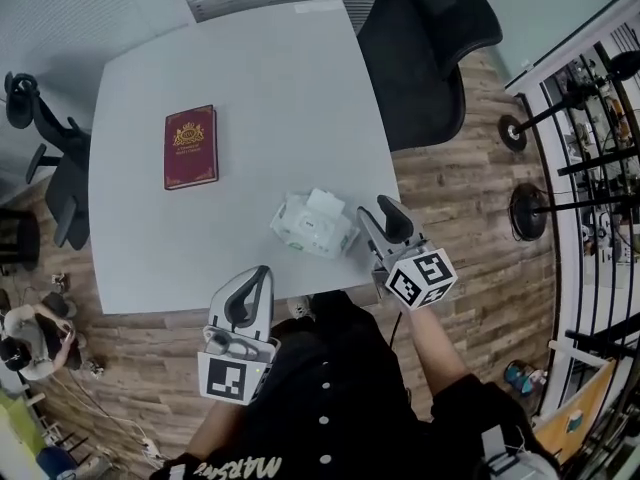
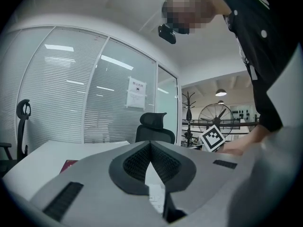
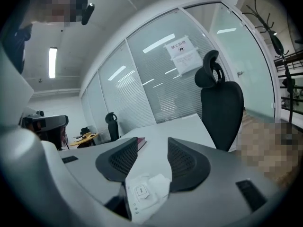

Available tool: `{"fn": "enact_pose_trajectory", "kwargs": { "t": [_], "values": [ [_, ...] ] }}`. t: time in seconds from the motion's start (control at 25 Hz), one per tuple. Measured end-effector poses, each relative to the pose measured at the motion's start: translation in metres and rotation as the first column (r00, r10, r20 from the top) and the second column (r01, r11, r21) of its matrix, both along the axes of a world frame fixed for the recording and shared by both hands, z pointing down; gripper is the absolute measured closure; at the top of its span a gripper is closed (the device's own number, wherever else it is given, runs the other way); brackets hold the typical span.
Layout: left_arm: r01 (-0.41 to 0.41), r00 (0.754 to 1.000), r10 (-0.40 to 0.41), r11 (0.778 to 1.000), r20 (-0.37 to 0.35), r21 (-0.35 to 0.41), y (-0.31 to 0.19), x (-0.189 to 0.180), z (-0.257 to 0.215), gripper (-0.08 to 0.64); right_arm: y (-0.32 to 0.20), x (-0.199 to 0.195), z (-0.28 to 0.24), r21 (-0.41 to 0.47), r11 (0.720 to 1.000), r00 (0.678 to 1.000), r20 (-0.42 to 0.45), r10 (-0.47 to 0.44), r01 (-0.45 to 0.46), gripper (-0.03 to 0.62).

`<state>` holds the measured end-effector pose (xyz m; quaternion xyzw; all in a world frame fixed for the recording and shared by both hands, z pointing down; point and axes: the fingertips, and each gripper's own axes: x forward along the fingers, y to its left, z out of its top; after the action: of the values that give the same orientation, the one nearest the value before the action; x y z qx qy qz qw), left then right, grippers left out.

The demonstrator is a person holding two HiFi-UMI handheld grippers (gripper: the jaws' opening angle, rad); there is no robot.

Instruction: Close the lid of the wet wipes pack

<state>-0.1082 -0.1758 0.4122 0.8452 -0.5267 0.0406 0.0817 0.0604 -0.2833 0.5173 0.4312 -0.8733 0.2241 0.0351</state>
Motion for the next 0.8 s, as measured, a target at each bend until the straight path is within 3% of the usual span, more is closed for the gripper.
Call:
{"fn": "enact_pose_trajectory", "kwargs": {
  "t": [0.32, 0.48, 0.8],
  "values": [
    [0.001, 1.000, 0.000, 0.998, 0.011, -0.063, 0.000, 0.011, 0.012, 0.552, -0.022, -0.003, 0.061, -0.154, 0.988, 1.000, 0.024, -0.016, 0.020, 0.383],
    [0.008, 1.000, -0.007, 0.997, 0.012, -0.083, -0.001, 0.013, 0.017, 0.552, -0.028, -0.011, 0.092, -0.222, 0.973, 0.998, -0.009, -0.068, 0.064, 0.385],
    [0.034, 0.999, -0.032, 0.993, 0.025, -0.115, -0.005, 0.009, 0.026, 0.552, -0.027, -0.026, 0.150, -0.419, 0.896, 0.987, 0.004, -0.163, 0.150, 0.385]
  ]
}}
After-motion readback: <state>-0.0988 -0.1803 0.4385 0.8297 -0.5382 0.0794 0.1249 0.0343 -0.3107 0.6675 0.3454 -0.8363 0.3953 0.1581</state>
